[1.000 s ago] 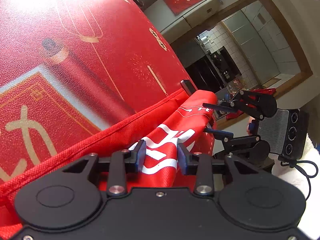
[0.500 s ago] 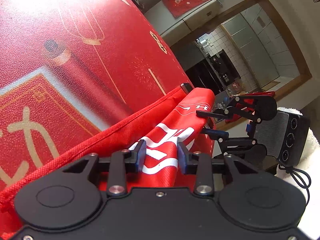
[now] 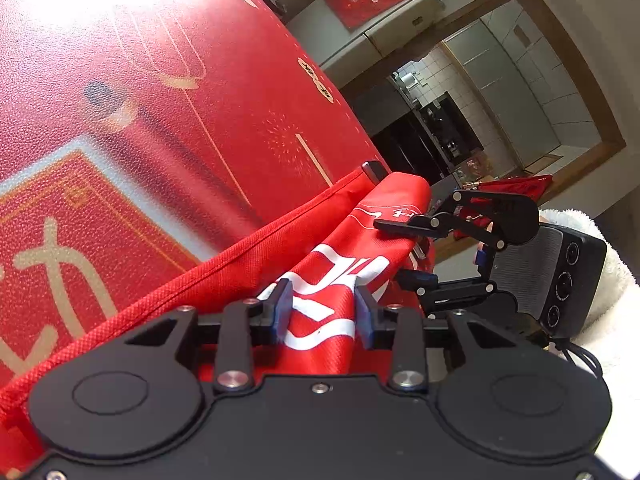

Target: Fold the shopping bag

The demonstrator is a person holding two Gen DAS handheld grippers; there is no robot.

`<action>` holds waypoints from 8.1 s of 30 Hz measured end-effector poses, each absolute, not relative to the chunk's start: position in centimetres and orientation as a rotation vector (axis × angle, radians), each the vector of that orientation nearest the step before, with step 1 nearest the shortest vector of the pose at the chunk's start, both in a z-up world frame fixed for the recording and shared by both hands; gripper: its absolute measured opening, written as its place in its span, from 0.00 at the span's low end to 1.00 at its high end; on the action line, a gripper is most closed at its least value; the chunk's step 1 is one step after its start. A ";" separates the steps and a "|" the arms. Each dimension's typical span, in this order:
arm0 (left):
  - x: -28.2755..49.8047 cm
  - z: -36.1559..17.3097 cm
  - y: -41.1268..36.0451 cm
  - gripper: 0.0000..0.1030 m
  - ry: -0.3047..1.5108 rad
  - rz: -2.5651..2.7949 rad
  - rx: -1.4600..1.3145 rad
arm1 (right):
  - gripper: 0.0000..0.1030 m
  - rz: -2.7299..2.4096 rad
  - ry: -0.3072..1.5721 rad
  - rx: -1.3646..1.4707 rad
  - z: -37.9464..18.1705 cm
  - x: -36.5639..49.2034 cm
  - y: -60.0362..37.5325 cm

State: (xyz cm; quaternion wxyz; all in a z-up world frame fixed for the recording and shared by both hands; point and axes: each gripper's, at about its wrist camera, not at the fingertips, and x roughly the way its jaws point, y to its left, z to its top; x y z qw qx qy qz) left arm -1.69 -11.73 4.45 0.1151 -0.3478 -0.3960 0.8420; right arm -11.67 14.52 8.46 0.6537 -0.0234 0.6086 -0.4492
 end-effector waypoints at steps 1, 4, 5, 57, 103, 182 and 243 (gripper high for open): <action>-1.7 4.5 -11.7 0.35 -1.160 2.466 -1.021 | 0.31 -1.023 1.377 -0.052 8.3 -11.6 14.5; -1.7 4.5 -11.9 0.35 -1.169 2.458 -1.024 | 0.27 -1.050 1.346 -0.048 8.2 -11.7 14.6; -1.7 4.4 -12.0 0.35 -1.177 2.450 -1.024 | 0.26 -1.069 1.322 -0.023 8.4 -11.9 14.6; -2.5 8.4 -10.6 0.31 -0.979 2.561 -1.198 | 0.24 -1.191 0.993 1.742 7.3 -24.3 -3.5; -1.2 8.3 -3.3 0.13 -0.365 3.087 -1.056 | 0.24 -1.110 1.015 1.579 9.0 -24.7 -2.6; -2.1 7.9 -6.6 0.14 -0.625 3.020 -1.141 | 0.00 -1.650 0.110 0.847 6.4 -31.2 14.2; -1.9 7.8 -7.5 0.12 -0.466 2.879 -1.243 | 0.31 -0.656 0.724 1.217 7.8 -28.5 3.8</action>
